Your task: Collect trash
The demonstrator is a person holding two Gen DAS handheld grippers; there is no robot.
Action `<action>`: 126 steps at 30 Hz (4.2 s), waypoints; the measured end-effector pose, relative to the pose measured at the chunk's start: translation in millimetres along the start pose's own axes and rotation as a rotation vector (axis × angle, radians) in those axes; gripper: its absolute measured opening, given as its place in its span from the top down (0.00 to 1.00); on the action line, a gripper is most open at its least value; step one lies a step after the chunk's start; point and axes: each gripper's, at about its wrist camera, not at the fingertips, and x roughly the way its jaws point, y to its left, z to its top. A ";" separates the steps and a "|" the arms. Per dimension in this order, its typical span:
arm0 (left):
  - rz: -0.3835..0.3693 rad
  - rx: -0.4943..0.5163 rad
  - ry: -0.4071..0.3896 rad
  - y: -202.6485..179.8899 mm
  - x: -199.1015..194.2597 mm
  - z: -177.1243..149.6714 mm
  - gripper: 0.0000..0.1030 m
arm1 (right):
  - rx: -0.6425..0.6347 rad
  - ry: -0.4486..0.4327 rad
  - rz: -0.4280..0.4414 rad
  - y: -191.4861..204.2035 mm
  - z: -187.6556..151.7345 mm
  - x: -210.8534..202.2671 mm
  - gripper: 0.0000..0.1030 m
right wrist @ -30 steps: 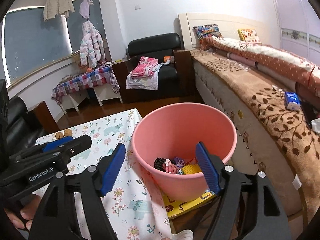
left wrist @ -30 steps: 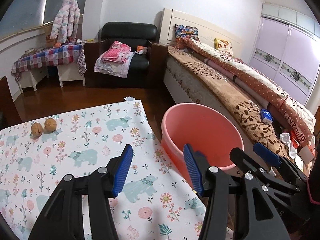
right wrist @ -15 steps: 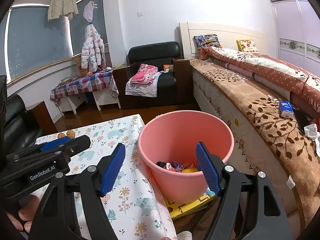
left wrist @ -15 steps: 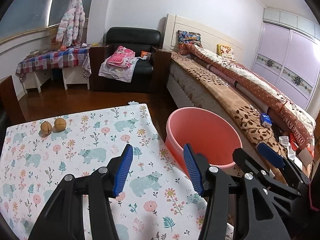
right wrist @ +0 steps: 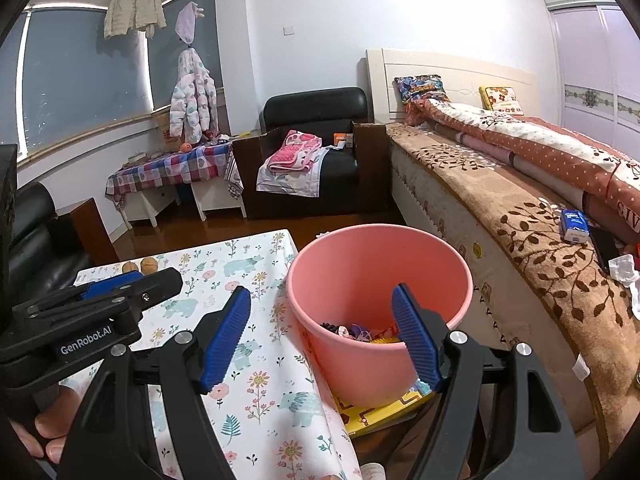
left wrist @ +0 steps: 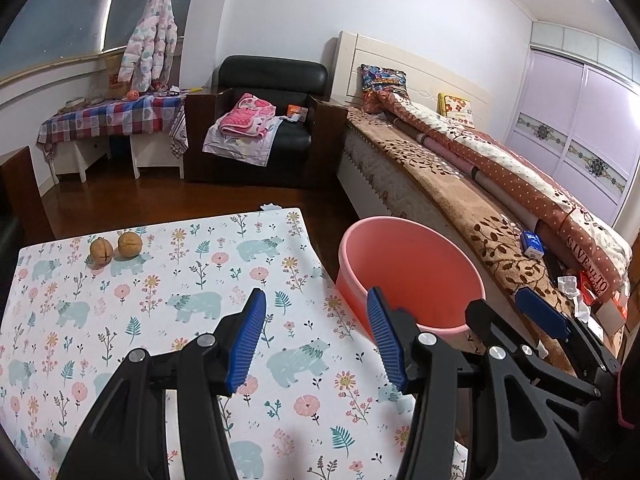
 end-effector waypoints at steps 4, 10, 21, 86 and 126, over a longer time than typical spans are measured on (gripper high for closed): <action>0.005 0.002 -0.005 0.1 -0.6 -0.2 0.49 | 0.004 0.000 -0.004 -0.2 0.5 -0.8 0.29; 0.014 0.003 -0.014 0.8 -1.9 -0.1 0.49 | 0.005 0.004 -0.003 -0.3 0.7 -2.0 0.29; 0.010 -0.001 -0.006 1.2 1.6 -0.1 0.50 | 0.006 0.007 -0.004 1.8 0.8 -0.7 0.29; 0.008 0.010 0.003 -0.3 7.0 -3.7 0.50 | 0.029 0.033 0.007 -6.9 -4.9 12.1 0.29; 0.005 0.012 0.016 0.6 12.8 -6.6 0.50 | 0.033 0.032 0.006 -11.2 -4.5 15.2 0.29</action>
